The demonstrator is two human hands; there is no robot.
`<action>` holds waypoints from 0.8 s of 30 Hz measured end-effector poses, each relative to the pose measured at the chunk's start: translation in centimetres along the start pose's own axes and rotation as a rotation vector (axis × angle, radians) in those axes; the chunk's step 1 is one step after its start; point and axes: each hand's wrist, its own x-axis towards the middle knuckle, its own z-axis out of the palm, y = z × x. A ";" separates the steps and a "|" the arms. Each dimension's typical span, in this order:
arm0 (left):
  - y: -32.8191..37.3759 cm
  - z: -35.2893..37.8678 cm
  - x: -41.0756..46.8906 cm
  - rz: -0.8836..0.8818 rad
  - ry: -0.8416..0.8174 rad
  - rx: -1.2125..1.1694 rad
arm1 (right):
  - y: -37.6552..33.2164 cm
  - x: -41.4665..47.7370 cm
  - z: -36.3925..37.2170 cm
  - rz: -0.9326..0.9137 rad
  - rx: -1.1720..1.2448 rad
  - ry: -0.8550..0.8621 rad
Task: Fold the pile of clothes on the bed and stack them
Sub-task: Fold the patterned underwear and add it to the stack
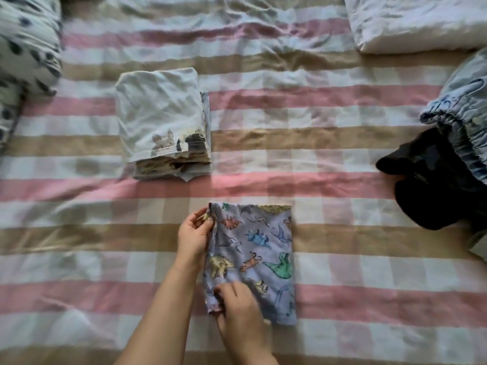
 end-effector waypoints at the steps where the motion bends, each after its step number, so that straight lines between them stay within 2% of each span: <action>1: -0.5 -0.2 0.5 0.028 0.041 0.061 | 0.4 0.1 0.6 0.011 -0.013 -0.088; 3: -1.1 -0.5 0.4 0.120 0.103 0.185 | 1.4 0.2 0.4 -0.008 0.008 -0.200; 4: -1.4 -0.7 0.0 0.174 0.124 0.263 | 1.8 0.2 0.0 -0.038 0.056 -0.171; 6: -2.5 -1.3 -1.2 0.247 0.133 0.415 | 2.6 0.1 -1.4 -0.003 0.183 0.036; 8: -3.9 -1.9 -2.9 0.258 0.119 0.556 | 4.2 0.2 -2.6 0.206 0.200 0.316; 9: -4.6 -2.2 -3.7 0.259 0.119 0.608 | 5.0 0.4 -3.0 0.345 0.196 0.386; 11: -5.7 -2.6 -5.1 0.238 0.141 0.660 | 6.5 0.8 -3.6 0.557 0.218 0.384; 13: -6.6 -2.9 -6.0 0.173 0.161 0.662 | 7.0 1.0 -3.7 0.652 0.333 0.347; 17: -6.9 -2.7 -6.4 0.013 0.120 0.547 | 6.7 0.9 -2.9 0.728 0.481 0.307; 20: -6.0 -2.5 -7.0 -0.013 0.076 0.431 | 6.1 0.8 -3.4 0.701 0.548 0.302; 24: -3.7 -2.2 -8.8 0.038 0.089 0.290 | 4.1 0.7 -6.2 0.563 0.626 0.329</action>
